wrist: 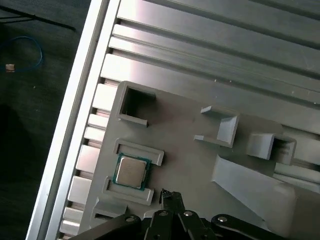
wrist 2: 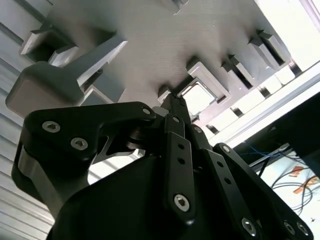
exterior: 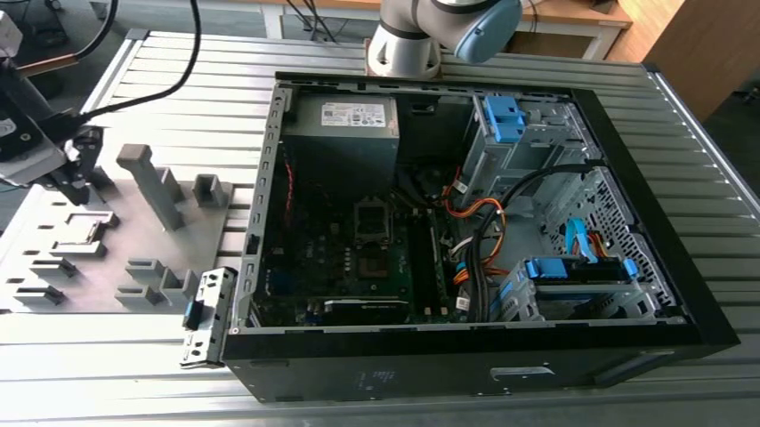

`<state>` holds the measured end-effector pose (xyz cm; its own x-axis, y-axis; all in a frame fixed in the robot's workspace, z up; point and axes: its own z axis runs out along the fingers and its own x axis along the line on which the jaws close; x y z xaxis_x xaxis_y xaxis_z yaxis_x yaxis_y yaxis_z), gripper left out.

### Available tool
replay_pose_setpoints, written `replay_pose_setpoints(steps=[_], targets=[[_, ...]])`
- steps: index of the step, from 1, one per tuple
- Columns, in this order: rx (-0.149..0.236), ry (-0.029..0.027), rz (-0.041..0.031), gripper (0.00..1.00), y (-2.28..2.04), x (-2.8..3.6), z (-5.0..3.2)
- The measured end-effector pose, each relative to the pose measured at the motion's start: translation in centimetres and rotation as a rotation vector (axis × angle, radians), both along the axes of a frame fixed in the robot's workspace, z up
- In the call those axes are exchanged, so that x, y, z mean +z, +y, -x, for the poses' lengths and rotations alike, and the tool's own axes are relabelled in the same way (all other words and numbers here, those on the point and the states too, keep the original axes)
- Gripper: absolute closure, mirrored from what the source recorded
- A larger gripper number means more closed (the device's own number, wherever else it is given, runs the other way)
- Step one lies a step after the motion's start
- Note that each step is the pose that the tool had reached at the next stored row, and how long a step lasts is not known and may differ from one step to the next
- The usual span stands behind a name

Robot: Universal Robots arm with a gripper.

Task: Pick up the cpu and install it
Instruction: 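Pick up the cpu and move it towards the insertion slot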

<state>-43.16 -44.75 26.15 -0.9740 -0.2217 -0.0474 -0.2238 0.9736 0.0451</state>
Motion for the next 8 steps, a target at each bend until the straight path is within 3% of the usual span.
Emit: replay_pose_setpoints(steps=[6, 8], targets=[[-0.109, 0.0000, 0.0000, 0.89, 0.00, -0.03, 0.00], [-0.125, 0.0001, 0.0000, 0.89, 0.00, -0.04, 0.06]])
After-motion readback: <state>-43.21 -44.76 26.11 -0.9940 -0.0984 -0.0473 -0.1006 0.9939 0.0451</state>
